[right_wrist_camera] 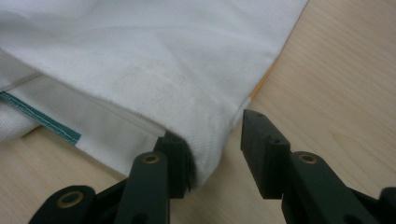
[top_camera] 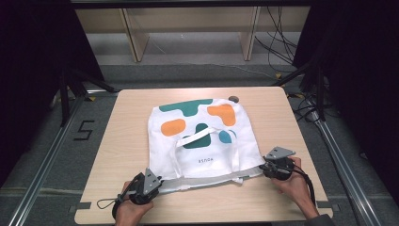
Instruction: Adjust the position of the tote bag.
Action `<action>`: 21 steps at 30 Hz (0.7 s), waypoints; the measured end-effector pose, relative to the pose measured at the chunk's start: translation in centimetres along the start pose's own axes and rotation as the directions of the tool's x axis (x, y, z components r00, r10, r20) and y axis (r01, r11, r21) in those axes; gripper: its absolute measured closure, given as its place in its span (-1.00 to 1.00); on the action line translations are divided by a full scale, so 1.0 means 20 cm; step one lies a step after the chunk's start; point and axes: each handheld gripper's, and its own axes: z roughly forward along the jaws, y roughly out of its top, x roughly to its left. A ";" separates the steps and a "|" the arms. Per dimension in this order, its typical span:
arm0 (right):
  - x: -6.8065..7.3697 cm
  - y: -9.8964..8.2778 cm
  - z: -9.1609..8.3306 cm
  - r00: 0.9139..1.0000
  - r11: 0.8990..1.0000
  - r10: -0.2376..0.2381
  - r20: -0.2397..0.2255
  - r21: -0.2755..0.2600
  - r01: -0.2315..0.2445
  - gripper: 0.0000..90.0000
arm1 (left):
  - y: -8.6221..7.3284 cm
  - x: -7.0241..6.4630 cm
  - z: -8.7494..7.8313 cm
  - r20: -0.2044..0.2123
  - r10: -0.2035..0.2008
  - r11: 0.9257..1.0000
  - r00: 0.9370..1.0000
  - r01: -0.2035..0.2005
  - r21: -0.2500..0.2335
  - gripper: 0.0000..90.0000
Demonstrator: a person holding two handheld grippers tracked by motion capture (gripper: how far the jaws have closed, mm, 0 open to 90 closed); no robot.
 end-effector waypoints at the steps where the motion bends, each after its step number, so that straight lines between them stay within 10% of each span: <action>1: 0.00 0.00 0.00 1.000 1.000 0.000 0.000 0.000 0.000 0.42 | 0.00 0.00 0.00 0.000 0.000 1.000 1.000 0.000 0.000 0.85; 2: 0.00 0.00 0.00 1.000 1.000 0.002 -0.006 0.000 -0.002 0.46 | 0.01 0.03 0.00 0.001 0.051 0.999 0.999 -0.051 -0.002 0.85; 3: 0.00 0.00 -0.01 1.000 1.000 0.009 -0.020 -0.003 -0.009 0.60 | 0.00 0.01 0.00 -0.007 0.000 1.000 1.000 0.000 0.010 0.84; 9: 0.03 0.03 -0.08 0.998 0.998 -0.055 0.005 -0.032 0.055 0.77 | 0.02 0.01 -0.01 -0.025 0.028 0.999 0.999 -0.028 0.017 0.89; 21: 0.12 -0.05 -0.27 0.999 0.995 0.002 -0.049 -0.104 -0.007 0.77 | 0.02 0.03 -0.03 -0.018 0.012 0.999 1.000 -0.012 -0.041 0.91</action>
